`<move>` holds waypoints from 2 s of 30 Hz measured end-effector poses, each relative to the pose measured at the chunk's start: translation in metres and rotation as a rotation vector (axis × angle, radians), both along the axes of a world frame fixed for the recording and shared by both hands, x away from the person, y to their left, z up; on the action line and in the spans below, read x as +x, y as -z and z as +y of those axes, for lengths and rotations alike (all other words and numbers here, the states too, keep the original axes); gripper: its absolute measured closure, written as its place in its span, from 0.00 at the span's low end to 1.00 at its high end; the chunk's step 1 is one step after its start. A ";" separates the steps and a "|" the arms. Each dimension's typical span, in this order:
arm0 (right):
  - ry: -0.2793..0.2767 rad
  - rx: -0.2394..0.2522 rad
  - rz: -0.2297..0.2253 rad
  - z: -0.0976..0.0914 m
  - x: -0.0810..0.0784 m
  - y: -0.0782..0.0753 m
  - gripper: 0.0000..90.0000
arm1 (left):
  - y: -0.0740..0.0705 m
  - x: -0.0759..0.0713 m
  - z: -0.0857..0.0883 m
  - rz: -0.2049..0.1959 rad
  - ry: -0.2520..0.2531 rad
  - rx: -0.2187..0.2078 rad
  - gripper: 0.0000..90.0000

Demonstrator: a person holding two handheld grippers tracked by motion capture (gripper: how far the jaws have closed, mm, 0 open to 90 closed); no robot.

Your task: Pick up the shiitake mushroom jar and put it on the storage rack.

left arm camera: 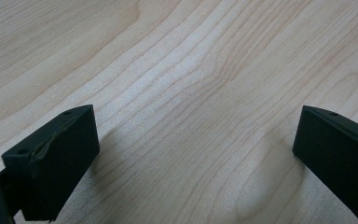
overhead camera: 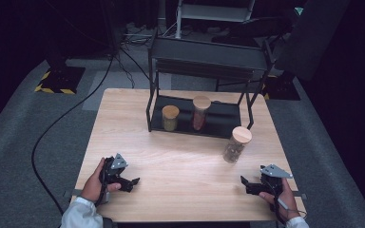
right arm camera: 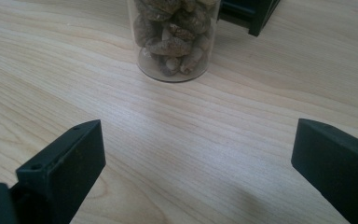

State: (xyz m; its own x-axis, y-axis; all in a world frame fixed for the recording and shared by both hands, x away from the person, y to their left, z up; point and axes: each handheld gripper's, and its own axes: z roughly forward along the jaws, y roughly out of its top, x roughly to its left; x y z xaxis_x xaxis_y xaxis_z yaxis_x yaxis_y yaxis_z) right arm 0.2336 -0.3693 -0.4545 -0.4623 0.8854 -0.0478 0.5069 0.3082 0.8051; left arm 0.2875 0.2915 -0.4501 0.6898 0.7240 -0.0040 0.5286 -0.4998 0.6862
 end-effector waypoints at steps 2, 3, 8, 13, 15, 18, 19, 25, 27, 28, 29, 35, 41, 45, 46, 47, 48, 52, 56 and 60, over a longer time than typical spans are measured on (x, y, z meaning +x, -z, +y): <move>-0.004 0.002 0.000 0.001 0.001 0.000 0.03 | 0.000 0.000 0.000 0.000 0.000 0.000 0.00; -0.005 0.004 -0.001 0.002 0.001 0.000 0.03 | 0.000 0.000 0.000 0.000 0.000 0.000 0.00; -0.008 0.005 -0.003 0.005 0.004 -0.001 0.03 | 0.000 0.000 0.000 0.000 0.000 0.000 0.00; -0.014 0.004 -0.009 0.008 0.007 -0.001 0.03 | 0.000 0.000 0.000 0.000 0.000 0.000 0.00; -0.016 0.001 -0.013 0.009 0.008 -0.001 0.03 | 0.000 0.000 0.000 0.000 0.000 0.000 0.00; -0.022 0.002 -0.015 0.010 0.010 -0.001 0.03 | 0.000 0.000 0.000 0.000 0.000 0.000 0.00; -0.023 0.004 -0.016 0.011 0.010 -0.001 0.03 | 0.000 0.000 0.000 0.000 0.000 0.000 0.00; -0.028 0.019 -0.016 0.012 0.016 -0.002 0.03 | 0.000 0.000 0.000 -0.002 0.002 0.001 0.00; -0.030 0.023 -0.020 0.013 0.018 -0.002 0.03 | 0.000 0.000 0.000 -0.001 0.002 0.001 0.00; -0.030 0.023 -0.020 0.014 0.019 -0.002 0.03 | 0.000 0.000 0.000 -0.001 0.002 0.001 0.00; -0.032 0.023 -0.020 0.015 0.020 -0.002 0.03 | 0.000 0.000 0.000 -0.001 0.002 0.001 0.00; -0.032 0.032 -0.025 0.021 0.026 -0.002 0.03 | 0.000 0.000 0.000 -0.001 0.002 0.001 0.00; -0.032 0.045 -0.032 0.026 0.032 -0.003 0.03 | 0.000 0.000 0.000 -0.001 0.002 0.001 0.00; -0.036 0.055 -0.035 0.029 0.037 -0.002 0.03 | 0.000 0.000 0.000 -0.001 0.002 0.001 0.00; -0.034 0.058 -0.036 0.030 0.038 -0.002 0.03 | 0.000 0.000 0.000 -0.001 0.002 0.001 0.00; -0.034 0.063 -0.033 0.030 0.039 -0.002 0.03 | 0.000 0.000 0.000 -0.001 0.002 0.001 0.00; -0.034 0.072 -0.032 0.030 0.040 -0.001 0.03 | 0.000 0.001 0.000 -0.001 0.002 0.001 0.00; -0.033 0.080 -0.039 0.033 0.044 0.000 0.03 | 0.000 0.001 0.000 -0.001 0.003 0.001 0.00; -0.021 0.073 -0.044 0.039 0.048 0.001 0.03 | 0.000 0.001 0.000 -0.001 0.003 0.001 0.00; -0.006 0.081 -0.049 0.043 0.051 0.002 0.03 | 0.000 0.001 0.000 -0.001 0.005 0.001 0.00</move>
